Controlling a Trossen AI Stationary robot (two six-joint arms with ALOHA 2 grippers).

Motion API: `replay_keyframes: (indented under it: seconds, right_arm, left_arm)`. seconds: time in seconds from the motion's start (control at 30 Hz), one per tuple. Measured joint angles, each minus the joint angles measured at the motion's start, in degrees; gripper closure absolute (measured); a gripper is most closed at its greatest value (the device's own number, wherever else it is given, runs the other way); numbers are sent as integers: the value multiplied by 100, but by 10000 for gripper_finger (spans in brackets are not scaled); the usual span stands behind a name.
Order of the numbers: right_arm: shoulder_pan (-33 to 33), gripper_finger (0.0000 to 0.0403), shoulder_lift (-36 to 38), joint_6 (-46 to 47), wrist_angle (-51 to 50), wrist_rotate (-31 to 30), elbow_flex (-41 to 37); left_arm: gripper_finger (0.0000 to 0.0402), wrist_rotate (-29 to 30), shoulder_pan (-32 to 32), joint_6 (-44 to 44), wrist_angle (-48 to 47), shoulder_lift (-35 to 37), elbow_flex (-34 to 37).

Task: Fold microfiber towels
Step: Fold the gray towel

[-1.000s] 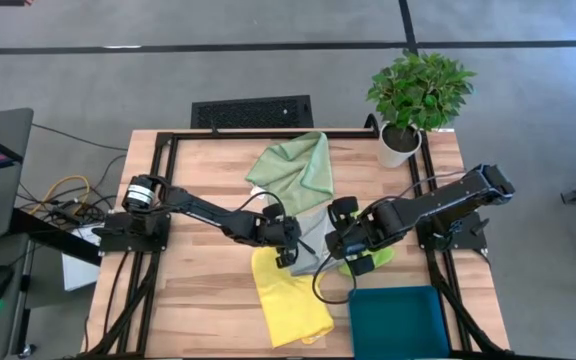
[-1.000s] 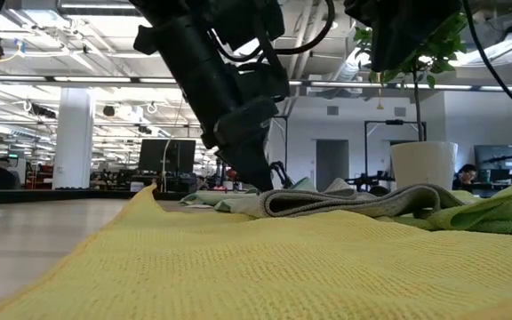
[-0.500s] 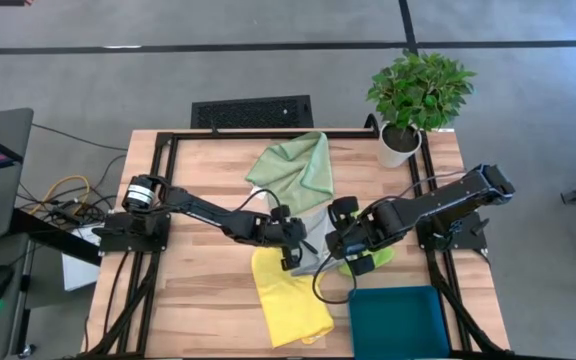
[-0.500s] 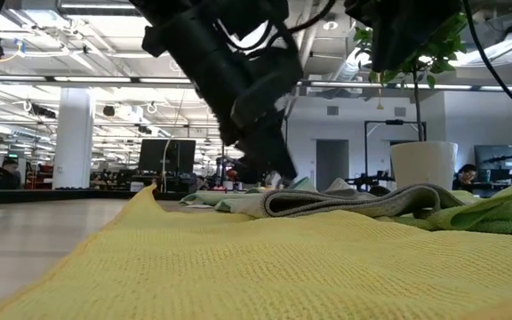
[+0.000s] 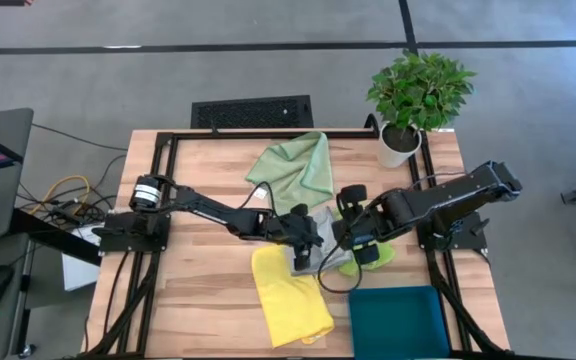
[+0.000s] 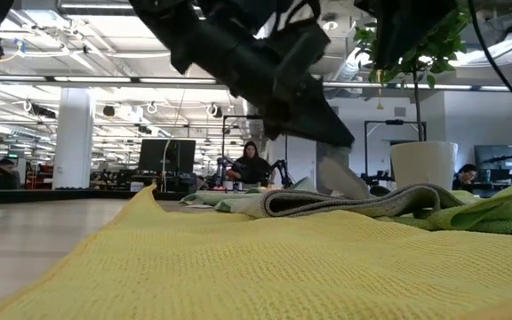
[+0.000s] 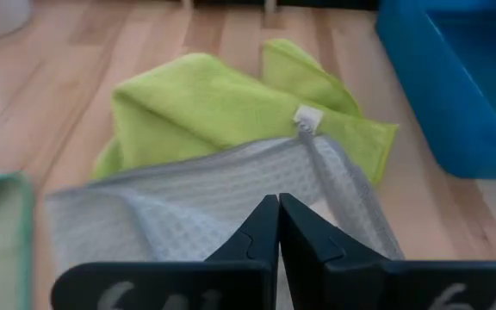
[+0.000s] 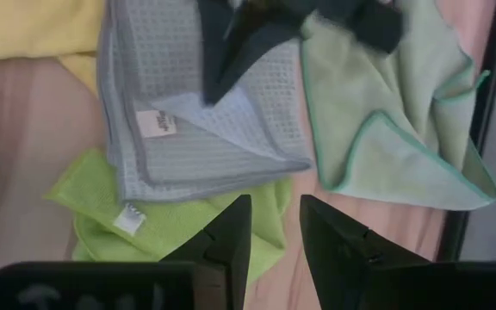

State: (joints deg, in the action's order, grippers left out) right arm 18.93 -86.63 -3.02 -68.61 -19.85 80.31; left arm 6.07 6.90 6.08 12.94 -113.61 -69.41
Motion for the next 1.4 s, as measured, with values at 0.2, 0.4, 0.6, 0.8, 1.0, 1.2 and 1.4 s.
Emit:
replay_keyframes:
  seconds: [0.2,0.4,0.6,0.8,1.0,1.2,1.4]
  right_arm:
    - [-81,278,242,1,-11,-29,-7]
    - [-82,278,479,3,8,-126,-7]
    - [-70,278,606,57,8,-126,-4]
    - [-58,278,573,54,2,-120,-4]
    - [-60,278,561,54,-10,-121,-4]
    - [-60,278,561,46,-16,-121,-4]
    - [-13,278,575,-1,-90,-121,-4]
  left_arm:
    - [401,-424,22,-568,63,-592,-713]
    - [402,-720,20,-902,-742,-1174,-1786]
    - [401,-607,20,-782,-1994,-1712,-2745]
    - [381,-580,17,-809,-2166,-1888,-3016]
    - [325,-577,17,-839,-2152,-1888,-3025]
    - [276,-575,17,-811,-2219,-1842,-3023]
    - [262,-563,20,-845,-2427,-1490,-3025]
